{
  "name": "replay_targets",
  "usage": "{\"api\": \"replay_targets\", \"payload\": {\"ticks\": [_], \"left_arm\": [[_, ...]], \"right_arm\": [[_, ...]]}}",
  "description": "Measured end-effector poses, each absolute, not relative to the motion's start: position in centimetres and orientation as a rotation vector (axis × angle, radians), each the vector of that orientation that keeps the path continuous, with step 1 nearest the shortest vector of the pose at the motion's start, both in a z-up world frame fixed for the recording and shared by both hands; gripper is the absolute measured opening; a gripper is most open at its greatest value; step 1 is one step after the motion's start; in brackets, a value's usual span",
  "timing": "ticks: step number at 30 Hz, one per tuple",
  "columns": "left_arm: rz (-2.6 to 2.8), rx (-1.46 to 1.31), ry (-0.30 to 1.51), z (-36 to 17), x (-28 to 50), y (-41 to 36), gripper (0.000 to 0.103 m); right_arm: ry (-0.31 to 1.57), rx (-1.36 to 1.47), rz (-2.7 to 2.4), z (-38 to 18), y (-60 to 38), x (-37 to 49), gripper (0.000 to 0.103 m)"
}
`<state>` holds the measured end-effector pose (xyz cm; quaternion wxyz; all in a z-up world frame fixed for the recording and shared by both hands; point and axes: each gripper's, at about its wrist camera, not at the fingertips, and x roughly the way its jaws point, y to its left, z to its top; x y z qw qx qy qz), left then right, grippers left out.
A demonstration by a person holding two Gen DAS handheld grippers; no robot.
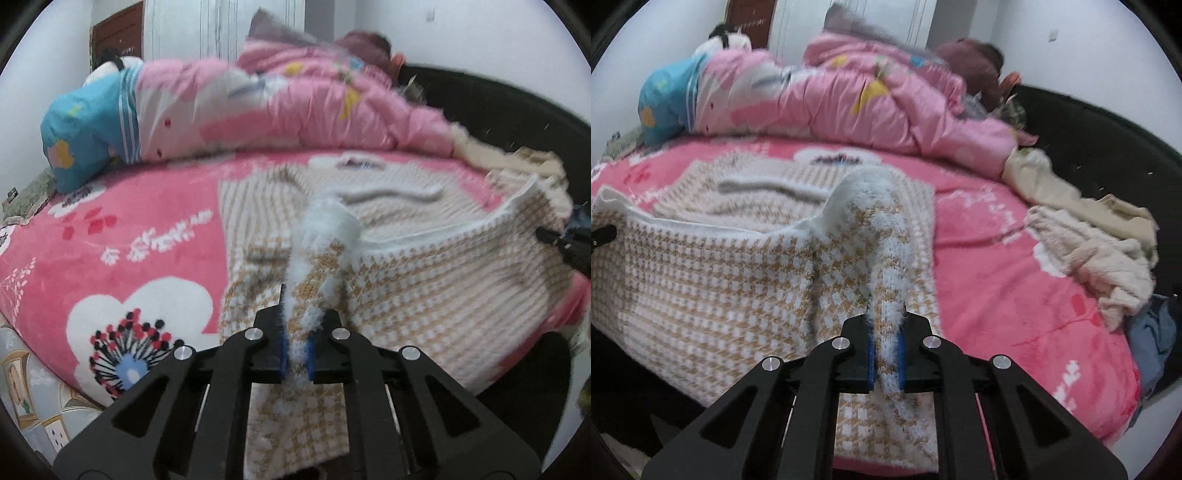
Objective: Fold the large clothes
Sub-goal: 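Lift both held edges and fold them over the coat toward the collar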
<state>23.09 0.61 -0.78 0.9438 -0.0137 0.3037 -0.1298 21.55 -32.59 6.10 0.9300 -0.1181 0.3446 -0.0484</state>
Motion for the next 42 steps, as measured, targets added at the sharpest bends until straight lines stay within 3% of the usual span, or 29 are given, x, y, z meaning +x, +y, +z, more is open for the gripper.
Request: {"api": "replay_targets", "payload": {"ticks": [8,17,21,26,28,31,32,33,35,42], "left_arm": [[-0.284,-0.005,0.462,5.4,21.3,1.1,0.006],[-0.283,0.011,0.424,9.6,32.9,1.0,0.006],[-0.289,0.013,0.514,8.5,41.9,0.3,0.006],[-0.265,0.029,0.735,1.7,51.8,-0.9,0.008],[-0.273,-0.006,0.834,-1.3,54.2,-0.5,0.015],[-0.281,-0.143,0.927,-4.1,55.9,1.8,0.044],[-0.284,-0.176,0.931,-4.4,56.0,2.3,0.053],[-0.291,-0.236,0.932,-4.5,56.1,3.6,0.055],[-0.289,-0.343,0.925,-4.3,55.8,6.1,0.058],[-0.357,-0.41,0.795,0.7,53.5,6.9,0.058]], "right_arm": [[0.57,-0.215,-0.097,10.9,-33.0,21.1,0.008],[0.518,-0.212,-0.043,13.9,-34.7,34.7,0.008],[0.599,-0.161,-0.007,11.8,-35.9,43.7,0.008],[0.806,-0.055,0.06,4.4,-37.8,52.4,0.008],[0.91,0.025,0.112,1.6,-39.2,54.4,0.013],[0.956,0.257,0.176,0.0,-43.0,55.3,0.034],[0.962,0.35,0.223,-0.2,-44.3,55.2,0.036],[0.969,0.45,0.252,-0.3,-46.0,55.1,0.037],[0.981,0.518,0.221,-0.2,-48.0,54.2,0.055],[0.872,0.397,0.203,5.5,-45.6,52.6,0.054]]}}
